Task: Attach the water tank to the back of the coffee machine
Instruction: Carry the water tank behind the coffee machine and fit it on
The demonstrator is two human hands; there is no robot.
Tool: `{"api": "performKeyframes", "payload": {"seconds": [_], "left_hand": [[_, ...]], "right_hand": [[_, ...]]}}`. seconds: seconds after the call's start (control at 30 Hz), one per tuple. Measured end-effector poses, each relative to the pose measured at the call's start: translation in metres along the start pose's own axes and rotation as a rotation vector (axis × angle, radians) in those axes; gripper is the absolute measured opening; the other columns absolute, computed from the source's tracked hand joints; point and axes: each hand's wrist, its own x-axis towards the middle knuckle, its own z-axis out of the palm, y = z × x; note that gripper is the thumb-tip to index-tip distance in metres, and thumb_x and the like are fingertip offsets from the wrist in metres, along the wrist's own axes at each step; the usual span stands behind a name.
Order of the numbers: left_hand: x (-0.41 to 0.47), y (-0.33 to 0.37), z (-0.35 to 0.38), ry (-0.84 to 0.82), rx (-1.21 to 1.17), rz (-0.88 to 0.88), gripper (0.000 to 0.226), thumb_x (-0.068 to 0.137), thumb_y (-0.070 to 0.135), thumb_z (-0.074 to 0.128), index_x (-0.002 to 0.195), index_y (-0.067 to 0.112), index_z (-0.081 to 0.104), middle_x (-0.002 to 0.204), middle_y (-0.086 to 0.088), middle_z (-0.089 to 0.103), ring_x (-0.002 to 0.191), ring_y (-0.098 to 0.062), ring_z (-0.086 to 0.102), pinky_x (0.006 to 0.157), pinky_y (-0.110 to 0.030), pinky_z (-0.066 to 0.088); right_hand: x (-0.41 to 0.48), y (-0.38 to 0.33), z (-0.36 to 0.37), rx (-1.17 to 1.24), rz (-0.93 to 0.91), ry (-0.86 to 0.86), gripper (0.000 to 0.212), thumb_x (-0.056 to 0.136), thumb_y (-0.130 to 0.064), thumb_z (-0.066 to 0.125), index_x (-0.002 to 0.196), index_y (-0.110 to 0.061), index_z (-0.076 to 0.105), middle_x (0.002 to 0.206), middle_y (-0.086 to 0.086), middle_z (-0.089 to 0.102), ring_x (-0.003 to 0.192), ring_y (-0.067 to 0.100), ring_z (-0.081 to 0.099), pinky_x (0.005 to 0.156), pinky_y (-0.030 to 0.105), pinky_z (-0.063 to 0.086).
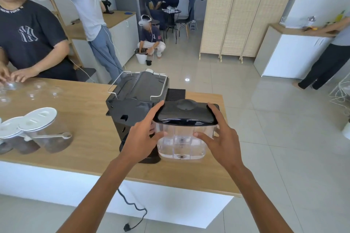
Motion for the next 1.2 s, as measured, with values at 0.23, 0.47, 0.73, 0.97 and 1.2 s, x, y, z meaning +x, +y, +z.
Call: {"api": "performKeyframes", "payload": {"seconds": [0.23,0.47,0.73,0.97,1.2], "left_hand": [[-0.004,-0.043,-0.057,0.05,-0.074,0.048,0.089,0.09,0.026,0.075,0.156,0.054,0.022,0.09,0.005,0.042,0.08,-0.015,0.038,0.076,-0.03,0.048],[0.0,-0.091,-0.095,0.058,-0.096,0.03,0.089,0.09,0.023,0.076,0.155,0.055,0.024,0.096,0.004,0.044,0.085,-0.013,0.043,0.08,-0.028,0.046],[0.01,-0.134,-0.105,0.023,-0.184,0.036,0.091,0.091,0.016,0.075,0.156,0.053,0.025,0.107,0.005,0.042,0.096,-0.012,0.042,0.09,-0.03,0.042],[0.016,-0.147,-0.102,0.038,-0.192,0.058,0.088,0.091,0.016,0.075,0.158,0.047,0.026,0.106,0.006,0.039,0.095,-0.01,0.038,0.087,-0.027,0.04],[0.02,-0.154,-0.101,0.06,-0.261,0.062,0.082,0.091,0.015,0.075,0.155,0.047,0.035,0.106,0.006,0.039,0.094,-0.012,0.04,0.086,-0.028,0.042]], "right_hand": [[0.003,-0.054,0.049,0.037,-0.042,-0.001,0.089,0.073,-0.058,0.077,0.149,-0.059,0.03,0.116,0.019,0.068,0.104,0.041,0.064,0.088,0.057,0.057],[0.006,-0.08,0.107,0.041,-0.051,0.0,0.091,0.08,-0.041,0.081,0.153,-0.053,0.027,0.122,0.016,0.069,0.106,0.04,0.065,0.088,0.057,0.056],[0.01,-0.084,0.151,0.054,0.001,0.015,0.095,0.085,-0.031,0.081,0.156,-0.051,0.022,0.144,-0.024,0.054,0.107,0.037,0.065,0.088,0.018,0.053],[0.01,-0.09,0.163,0.031,0.053,0.025,0.096,0.085,-0.035,0.078,0.158,-0.048,0.017,0.157,-0.01,0.048,0.139,0.015,0.051,0.113,0.042,0.046],[0.007,-0.089,0.17,0.005,0.057,0.069,0.092,0.088,-0.035,0.076,0.16,-0.042,0.02,0.153,-0.023,0.039,0.126,0.012,0.057,0.105,0.029,0.047]]}}
